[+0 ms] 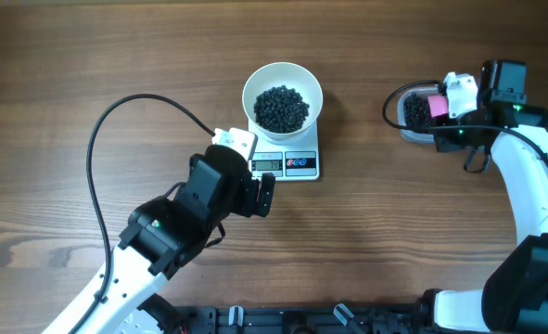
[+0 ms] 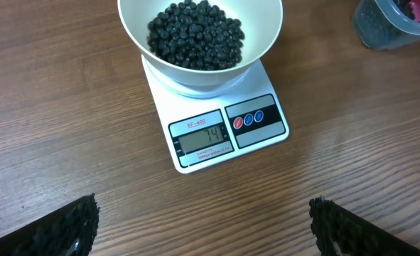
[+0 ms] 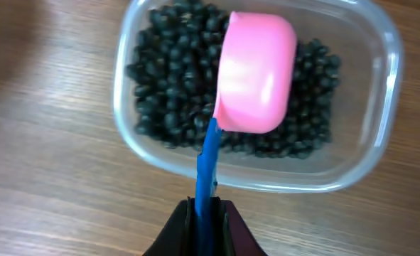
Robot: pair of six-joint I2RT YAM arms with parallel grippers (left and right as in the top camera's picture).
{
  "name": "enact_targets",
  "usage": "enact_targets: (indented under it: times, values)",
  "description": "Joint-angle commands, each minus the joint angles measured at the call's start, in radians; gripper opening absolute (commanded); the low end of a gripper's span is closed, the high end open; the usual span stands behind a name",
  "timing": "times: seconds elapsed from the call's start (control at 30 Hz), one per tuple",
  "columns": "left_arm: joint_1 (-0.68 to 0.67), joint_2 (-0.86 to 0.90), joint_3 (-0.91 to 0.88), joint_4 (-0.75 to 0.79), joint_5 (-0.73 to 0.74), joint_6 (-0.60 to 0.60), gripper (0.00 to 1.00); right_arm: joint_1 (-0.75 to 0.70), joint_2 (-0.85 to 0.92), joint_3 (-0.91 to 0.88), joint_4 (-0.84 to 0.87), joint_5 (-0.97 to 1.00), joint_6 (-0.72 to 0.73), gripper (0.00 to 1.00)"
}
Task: Scoop item into bowl and weigh 150g on scale
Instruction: 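Move the scoop back into the bean tub with the right gripper, then dip the pink scoop into the black beans and lift it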
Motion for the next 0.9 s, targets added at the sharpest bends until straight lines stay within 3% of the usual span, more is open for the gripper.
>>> enact_targets:
  times: [0.0,0.3,0.67,0.87]
  values:
    - [0.005,-0.001,0.002,0.003,0.005,0.016,1.0,0.001,-0.001,0.003,-0.02,-0.13,-0.002,0.04]
    - [0.005,-0.001,0.002,0.003,0.005,0.016,1.0,-0.203,0.0,0.003,-0.109,-0.481,-0.108,0.04]
    - [0.005,-0.001,0.002,0.003,0.005,0.016,1.0,-0.24,0.062,0.003,-0.095,-0.494,-0.074,0.04]
    - [0.005,-0.001,0.002,0.003,0.005,0.016,1.0,-0.309,0.062,0.003,-0.042,-0.593,0.049,0.04]
